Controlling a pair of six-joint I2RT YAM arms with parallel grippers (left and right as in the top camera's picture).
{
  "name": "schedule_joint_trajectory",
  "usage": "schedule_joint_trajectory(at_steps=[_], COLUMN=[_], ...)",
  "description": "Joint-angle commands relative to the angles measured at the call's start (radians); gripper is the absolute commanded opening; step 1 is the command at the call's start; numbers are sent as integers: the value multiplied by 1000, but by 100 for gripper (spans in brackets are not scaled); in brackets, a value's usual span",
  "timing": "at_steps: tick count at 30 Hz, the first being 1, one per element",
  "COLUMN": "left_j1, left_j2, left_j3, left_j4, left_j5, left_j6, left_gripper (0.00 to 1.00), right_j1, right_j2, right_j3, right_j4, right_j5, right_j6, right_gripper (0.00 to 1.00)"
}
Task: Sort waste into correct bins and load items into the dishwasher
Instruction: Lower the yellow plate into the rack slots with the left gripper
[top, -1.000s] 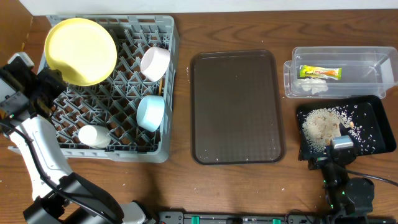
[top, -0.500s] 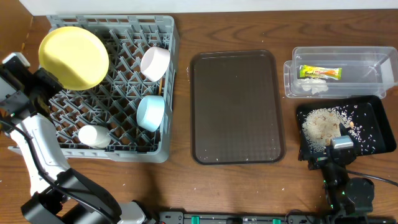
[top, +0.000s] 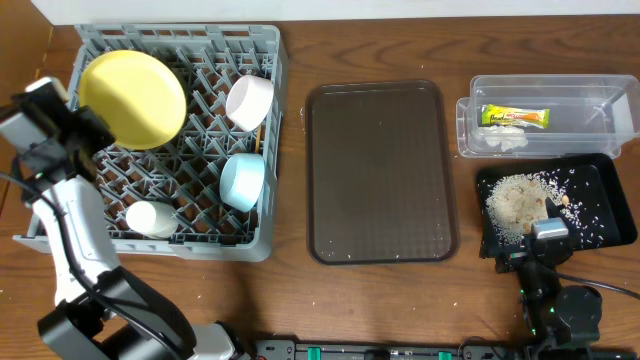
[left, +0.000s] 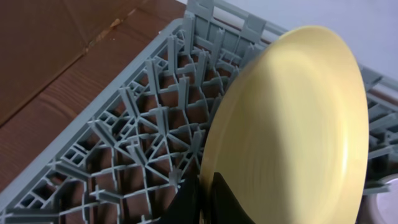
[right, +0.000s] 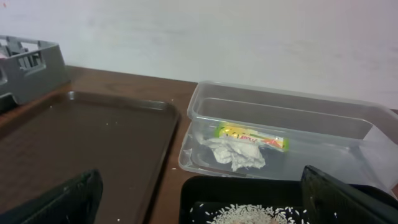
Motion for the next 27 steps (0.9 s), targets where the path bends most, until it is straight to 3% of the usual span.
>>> schedule_joint_trajectory(at_steps=[1, 27], left_j1=[-37, -100], left_j2=[25, 54], left_j3=[-6, -6], left_j4=[12, 64], left_j5=[-130, -314], left_j6=[48, 76], left_gripper=[8, 8], right_j1=[9, 9], right_j2=[-6, -6], right_j3=[-4, -4], right_j4=[0, 0], right_j5=[-4, -4], right_j6=[13, 13], right_gripper=[99, 99])
